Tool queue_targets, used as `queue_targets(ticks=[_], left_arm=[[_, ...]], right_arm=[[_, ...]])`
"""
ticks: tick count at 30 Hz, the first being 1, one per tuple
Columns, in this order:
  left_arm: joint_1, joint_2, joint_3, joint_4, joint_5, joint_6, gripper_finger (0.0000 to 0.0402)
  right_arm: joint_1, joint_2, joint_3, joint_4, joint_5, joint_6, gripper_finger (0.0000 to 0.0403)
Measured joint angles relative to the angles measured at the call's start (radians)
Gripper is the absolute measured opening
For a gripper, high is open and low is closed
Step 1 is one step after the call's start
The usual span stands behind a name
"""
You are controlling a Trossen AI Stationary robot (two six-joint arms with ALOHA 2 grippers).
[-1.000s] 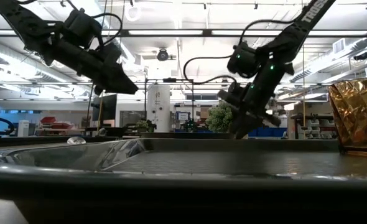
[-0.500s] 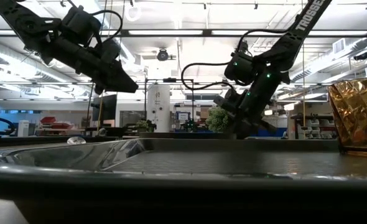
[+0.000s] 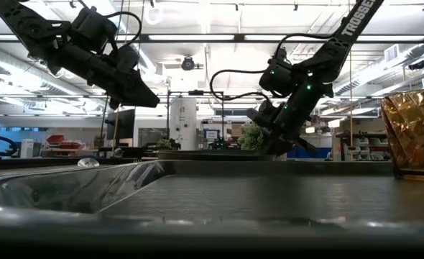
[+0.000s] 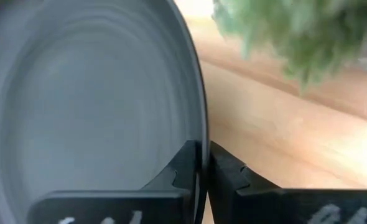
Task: Pick and place plate/cup/fork/spoon on tray
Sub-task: Put the black plate on the black tray
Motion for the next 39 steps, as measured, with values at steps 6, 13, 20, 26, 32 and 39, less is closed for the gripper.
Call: queue_targets(ticks=[6,13,20,26,32,39], left_arm=[[0.000,0.000,0.000,-0.007,0.000,0.000,0.0126],[0.000,0.000,0.000,-0.006,0.000,0.000,0.0126],[0.000,0.000,0.000,-0.006,0.000,0.000,0.0126],[0.000,0.000,0.000,-0.006,0.000,0.000,0.0126],[0.000,0.000,0.000,-0.006,0.000,0.000,0.0126],[0.000,0.000,0.000,-0.006,0.000,0.000,0.0126]], right_arm=[[-0.010,0.000,0.000,0.064,-0.042,-0.005,0.0027],[-0.031,0.000,-0.001,0.081,-0.089,-0.007,0.0027],[-0.045,0.000,-0.001,0.140,-0.169,-0.015,0.0026],[-0.050,0.000,-0.001,0.157,-0.243,-0.026,0.0025],[-0.045,0.000,-0.001,0.157,-0.327,-0.052,0.0025],[-0.012,0.000,-0.001,0.145,-0.411,-0.103,0.0024]])
